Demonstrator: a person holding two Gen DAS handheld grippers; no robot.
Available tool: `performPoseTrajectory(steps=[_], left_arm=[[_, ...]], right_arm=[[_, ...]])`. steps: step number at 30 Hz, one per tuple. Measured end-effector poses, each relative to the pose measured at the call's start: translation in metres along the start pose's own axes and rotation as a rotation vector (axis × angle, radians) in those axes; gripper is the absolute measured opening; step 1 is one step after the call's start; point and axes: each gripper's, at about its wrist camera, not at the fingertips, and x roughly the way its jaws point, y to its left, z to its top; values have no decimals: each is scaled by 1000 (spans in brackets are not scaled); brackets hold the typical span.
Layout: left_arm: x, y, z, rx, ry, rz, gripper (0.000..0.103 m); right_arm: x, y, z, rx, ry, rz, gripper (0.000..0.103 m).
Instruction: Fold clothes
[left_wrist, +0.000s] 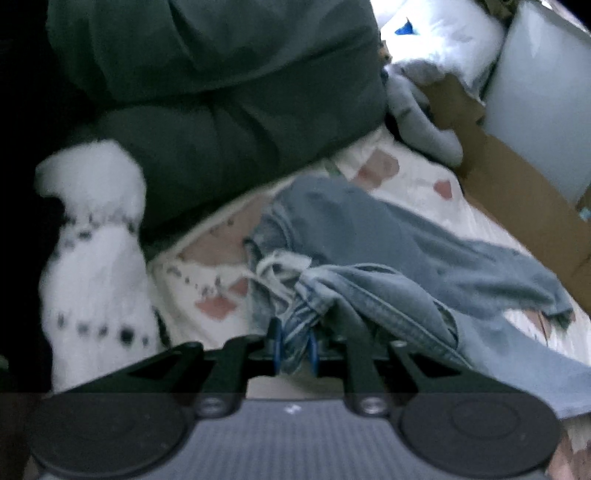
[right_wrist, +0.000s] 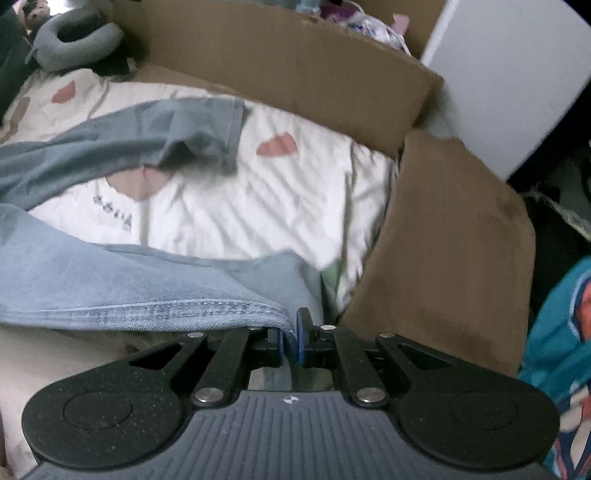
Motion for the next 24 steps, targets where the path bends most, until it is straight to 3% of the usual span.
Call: performPoseTrajectory(steps=[6, 9, 11, 15, 20, 24], left_arm=[[-13, 6, -12, -64, 59, -19, 23], [-20, 9, -18, -96, 89, -29, 25], [-25, 12, -21, -120, 104, -34, 31], [-46, 20, -10, -143, 74, -4, 51], [-71, 28, 10, -166, 31, 5, 64], [-87, 33, 25, -172, 12, 15, 73]], right_arm=[[-7, -21, -24, 94, 65, -1, 25], [-19, -35, -29, 146, 70, 6, 27], [-31, -45, -28, 171, 59, -3, 27], [-54, -61, -17, 203, 24, 14, 28], [-77, -68, 12, 210, -27, 50, 30], [-92, -62, 39, 208, -58, 78, 43]])
